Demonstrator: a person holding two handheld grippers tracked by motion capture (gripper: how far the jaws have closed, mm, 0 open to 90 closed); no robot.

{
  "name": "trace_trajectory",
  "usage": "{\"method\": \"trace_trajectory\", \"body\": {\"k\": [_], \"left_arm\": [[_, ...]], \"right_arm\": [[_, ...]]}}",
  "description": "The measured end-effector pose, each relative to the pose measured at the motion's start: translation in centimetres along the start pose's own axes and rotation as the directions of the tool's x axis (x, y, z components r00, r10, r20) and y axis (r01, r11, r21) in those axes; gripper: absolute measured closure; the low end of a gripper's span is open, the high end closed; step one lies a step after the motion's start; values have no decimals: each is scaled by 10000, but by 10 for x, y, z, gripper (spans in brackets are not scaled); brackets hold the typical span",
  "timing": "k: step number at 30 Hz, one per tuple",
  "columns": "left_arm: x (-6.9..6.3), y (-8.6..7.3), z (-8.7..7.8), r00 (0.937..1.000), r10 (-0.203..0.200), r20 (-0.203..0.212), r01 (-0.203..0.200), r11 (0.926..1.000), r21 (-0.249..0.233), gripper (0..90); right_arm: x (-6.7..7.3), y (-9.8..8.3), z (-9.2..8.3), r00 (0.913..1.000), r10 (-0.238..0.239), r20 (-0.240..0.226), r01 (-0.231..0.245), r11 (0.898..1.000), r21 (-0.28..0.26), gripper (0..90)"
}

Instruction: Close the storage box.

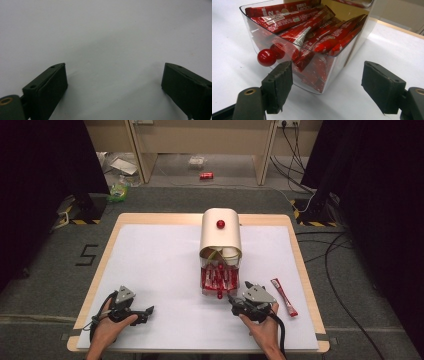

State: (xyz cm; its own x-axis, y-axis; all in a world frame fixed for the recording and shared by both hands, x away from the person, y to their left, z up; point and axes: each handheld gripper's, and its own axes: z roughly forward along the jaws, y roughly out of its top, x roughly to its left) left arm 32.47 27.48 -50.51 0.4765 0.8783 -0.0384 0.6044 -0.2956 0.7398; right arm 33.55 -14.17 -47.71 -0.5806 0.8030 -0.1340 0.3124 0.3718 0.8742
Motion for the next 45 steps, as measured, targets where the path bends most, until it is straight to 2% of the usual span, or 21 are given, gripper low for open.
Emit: {"method": "trace_trajectory", "body": {"k": [20,28,45], "left_arm": [[0,0,0,10000,-12,12,12,10000,-9,59],[0,0,0,10000,-1,-2,1,10000,-1,59],[0,0,0,10000,4,-11,-4,10000,0,58]], "right_arm": [[-4,2,12,9997,17,239,-15,10000,-68,256],[-6,2,16,9992,298,259,-295,9995,-120,256],[-10,3,24,9979,548,354,-541,9983,-220,256]]}}
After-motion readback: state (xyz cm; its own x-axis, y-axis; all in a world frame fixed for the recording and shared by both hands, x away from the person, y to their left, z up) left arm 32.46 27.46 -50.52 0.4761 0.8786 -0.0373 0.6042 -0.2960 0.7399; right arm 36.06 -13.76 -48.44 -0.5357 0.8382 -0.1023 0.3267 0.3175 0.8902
